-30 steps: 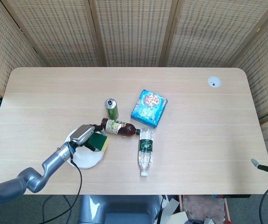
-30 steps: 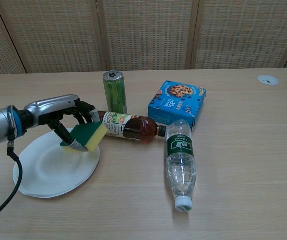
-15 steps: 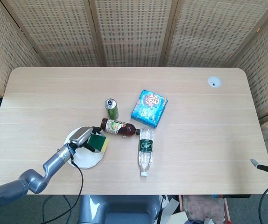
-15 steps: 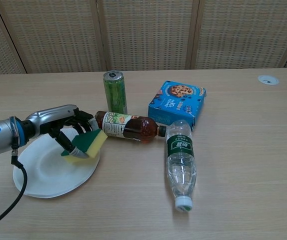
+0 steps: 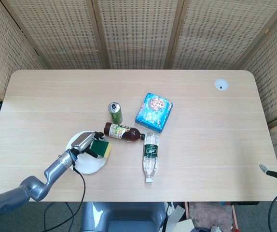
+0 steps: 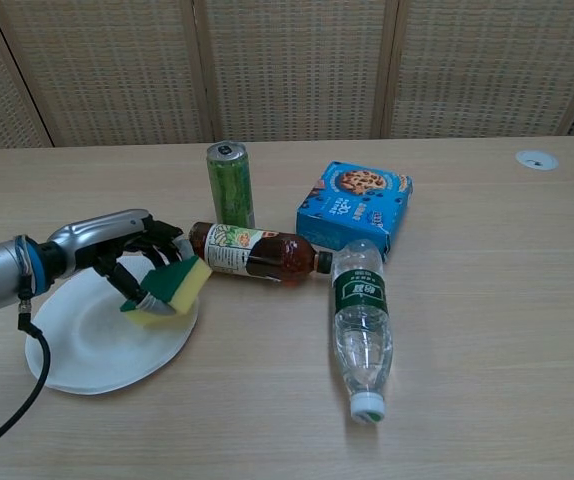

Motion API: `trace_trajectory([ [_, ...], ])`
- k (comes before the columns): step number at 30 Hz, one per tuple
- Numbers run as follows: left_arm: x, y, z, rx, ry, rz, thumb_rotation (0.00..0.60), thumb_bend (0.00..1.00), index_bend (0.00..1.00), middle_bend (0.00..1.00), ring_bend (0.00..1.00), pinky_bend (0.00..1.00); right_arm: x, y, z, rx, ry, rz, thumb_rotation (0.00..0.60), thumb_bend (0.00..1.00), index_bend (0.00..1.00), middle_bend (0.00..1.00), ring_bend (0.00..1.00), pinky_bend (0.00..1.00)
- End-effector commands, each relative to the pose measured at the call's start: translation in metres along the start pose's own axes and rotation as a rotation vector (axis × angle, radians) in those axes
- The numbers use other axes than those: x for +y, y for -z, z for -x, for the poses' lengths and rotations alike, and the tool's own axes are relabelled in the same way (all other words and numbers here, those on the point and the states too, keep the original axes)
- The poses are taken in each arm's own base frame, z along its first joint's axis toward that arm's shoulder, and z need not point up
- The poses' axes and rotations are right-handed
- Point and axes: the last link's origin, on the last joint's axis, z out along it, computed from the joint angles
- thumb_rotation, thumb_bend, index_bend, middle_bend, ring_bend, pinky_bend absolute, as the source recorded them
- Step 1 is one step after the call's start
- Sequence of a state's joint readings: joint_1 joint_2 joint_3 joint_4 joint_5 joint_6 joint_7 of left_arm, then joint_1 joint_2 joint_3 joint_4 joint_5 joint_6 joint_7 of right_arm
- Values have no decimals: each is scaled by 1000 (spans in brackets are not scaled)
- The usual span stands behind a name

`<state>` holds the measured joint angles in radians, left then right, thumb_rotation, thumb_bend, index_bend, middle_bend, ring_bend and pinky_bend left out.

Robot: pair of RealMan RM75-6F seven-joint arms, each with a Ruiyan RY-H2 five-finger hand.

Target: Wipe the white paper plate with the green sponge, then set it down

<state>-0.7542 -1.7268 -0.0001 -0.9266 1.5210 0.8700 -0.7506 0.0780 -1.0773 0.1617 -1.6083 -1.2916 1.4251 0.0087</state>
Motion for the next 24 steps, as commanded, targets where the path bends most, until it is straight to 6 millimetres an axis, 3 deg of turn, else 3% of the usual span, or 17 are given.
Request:
trace_trajectory([
  [1,4,4,-17,24,-45,25,600,0,476,376,307,303,0,0,0,-1,-1,-1,600,0,0,0,0,0],
  [9,-17,14,-47,17,-501,-22,600,10,504,398,307,306,-1,1,0,-2,-4,-4,600,0,0,0,0,0],
  [13,-22,14,-48,-1,-693,-24,600,271,504,397,307,331,-2,0,1,-7,-2,-7,600,0,0,0,0,0],
  [14,-21,13,-48,0,-747,-12,600,299,504,397,307,336,-2,0,1,-9,-2,-8,600,0,0,0,0,0],
  [24,-5,1,-33,1,-1025,60,600,312,504,397,307,363,-2,0,1,-10,-2,-5,600,0,0,0,0,0],
])
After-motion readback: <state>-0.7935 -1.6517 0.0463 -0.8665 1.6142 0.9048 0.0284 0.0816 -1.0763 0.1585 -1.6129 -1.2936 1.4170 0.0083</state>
